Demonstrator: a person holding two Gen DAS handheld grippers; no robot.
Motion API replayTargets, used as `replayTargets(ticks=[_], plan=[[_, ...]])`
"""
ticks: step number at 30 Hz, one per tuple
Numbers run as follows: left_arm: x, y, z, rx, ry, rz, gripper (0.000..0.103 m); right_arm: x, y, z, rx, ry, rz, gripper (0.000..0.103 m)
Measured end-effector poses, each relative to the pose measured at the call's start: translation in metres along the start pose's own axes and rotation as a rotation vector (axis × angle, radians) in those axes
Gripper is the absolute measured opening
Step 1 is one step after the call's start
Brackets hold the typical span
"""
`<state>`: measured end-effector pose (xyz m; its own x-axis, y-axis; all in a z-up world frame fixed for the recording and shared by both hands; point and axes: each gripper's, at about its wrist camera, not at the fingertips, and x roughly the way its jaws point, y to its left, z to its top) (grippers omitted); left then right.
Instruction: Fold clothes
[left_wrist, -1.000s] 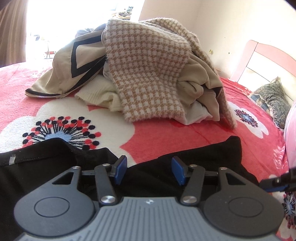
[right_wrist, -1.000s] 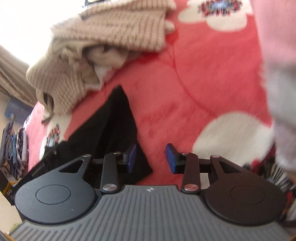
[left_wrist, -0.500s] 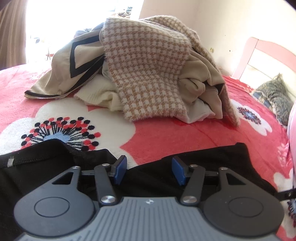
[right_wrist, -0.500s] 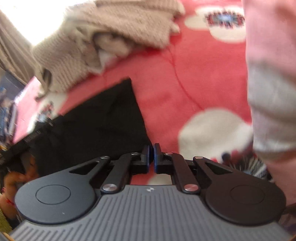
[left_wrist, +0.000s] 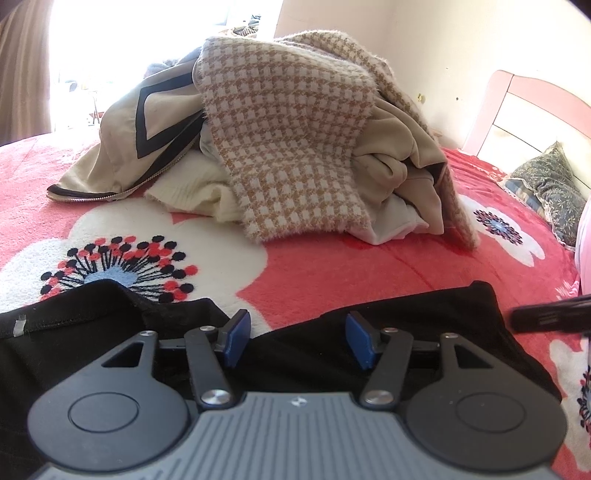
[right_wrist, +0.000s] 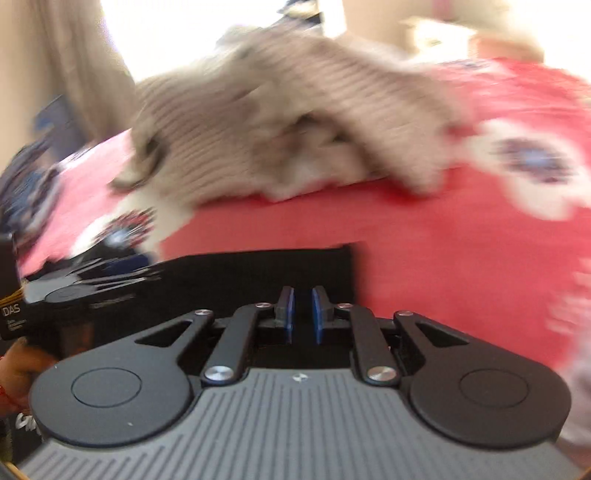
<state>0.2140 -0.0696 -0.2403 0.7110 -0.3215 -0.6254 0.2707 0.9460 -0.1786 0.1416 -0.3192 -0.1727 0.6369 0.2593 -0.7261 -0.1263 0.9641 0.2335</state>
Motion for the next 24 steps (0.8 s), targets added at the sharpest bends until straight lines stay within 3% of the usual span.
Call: replayTargets(ticks=[1,3,9,14,19,24], plan=[[0.0,0.0,0.0,0.0,0.0,0.001,0.059,0.017,-0.001,0.003,0.001,0.023,0.016,0.009],[-0.001,0.0,0.0,-0.002,0.001,0.001,0.059,0.044,-0.014,0.011,0.034,0.018,-0.032,0.003],[-0.004,0.003,0.003,-0.007,0.008,-0.008,0.059,0.044,-0.058,0.032,0.186,-0.113,-0.161,0.005],[-0.008,0.008,0.007,-0.036,0.001,-0.011,0.059,0.021,-0.034,0.026,0.12,-0.133,-0.083,0.006],[-0.024,0.013,0.012,-0.055,-0.025,-0.027,0.059,-0.003,-0.012,0.016,0.113,-0.074,0.024,0.007],[-0.044,0.021,0.015,-0.095,-0.015,-0.029,0.059,-0.018,0.002,0.017,0.101,-0.063,0.045,0.007]])
